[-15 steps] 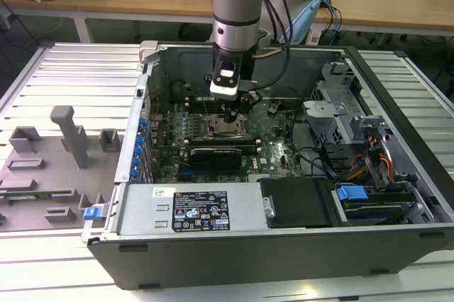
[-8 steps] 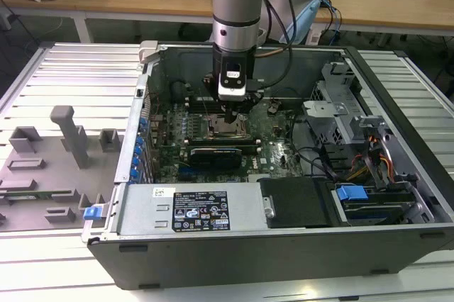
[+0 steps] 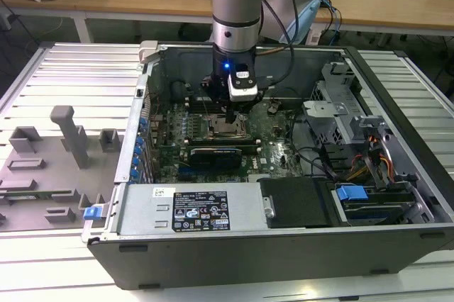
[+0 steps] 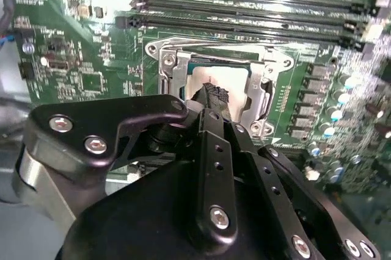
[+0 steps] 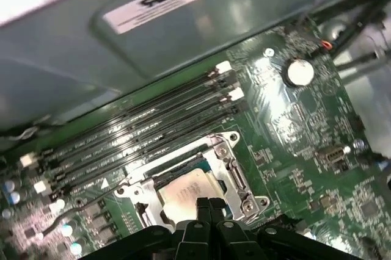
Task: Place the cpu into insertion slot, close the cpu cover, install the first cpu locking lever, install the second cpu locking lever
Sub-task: 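Close the cpu cover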
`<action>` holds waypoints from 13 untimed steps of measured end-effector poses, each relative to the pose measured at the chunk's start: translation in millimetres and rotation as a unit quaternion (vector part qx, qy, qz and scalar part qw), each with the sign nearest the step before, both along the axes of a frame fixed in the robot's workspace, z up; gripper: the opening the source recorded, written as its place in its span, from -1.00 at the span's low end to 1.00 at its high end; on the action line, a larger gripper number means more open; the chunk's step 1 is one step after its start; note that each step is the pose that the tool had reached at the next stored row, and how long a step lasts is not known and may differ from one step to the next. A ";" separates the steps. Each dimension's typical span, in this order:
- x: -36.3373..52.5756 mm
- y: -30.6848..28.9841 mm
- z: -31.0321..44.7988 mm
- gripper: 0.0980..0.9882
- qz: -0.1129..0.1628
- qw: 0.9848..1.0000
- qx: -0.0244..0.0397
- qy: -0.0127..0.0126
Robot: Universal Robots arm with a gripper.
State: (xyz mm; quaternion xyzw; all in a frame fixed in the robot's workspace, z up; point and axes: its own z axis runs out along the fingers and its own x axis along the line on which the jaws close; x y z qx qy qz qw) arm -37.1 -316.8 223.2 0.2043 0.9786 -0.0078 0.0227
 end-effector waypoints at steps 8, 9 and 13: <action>0.0 0.0 -0.7 -0.98 0.087 0.996 -0.001 0.000; 0.0 0.0 -0.8 -0.98 0.095 0.995 -0.001 0.000; 0.0 0.0 -1.2 -0.98 0.141 0.990 -0.002 0.000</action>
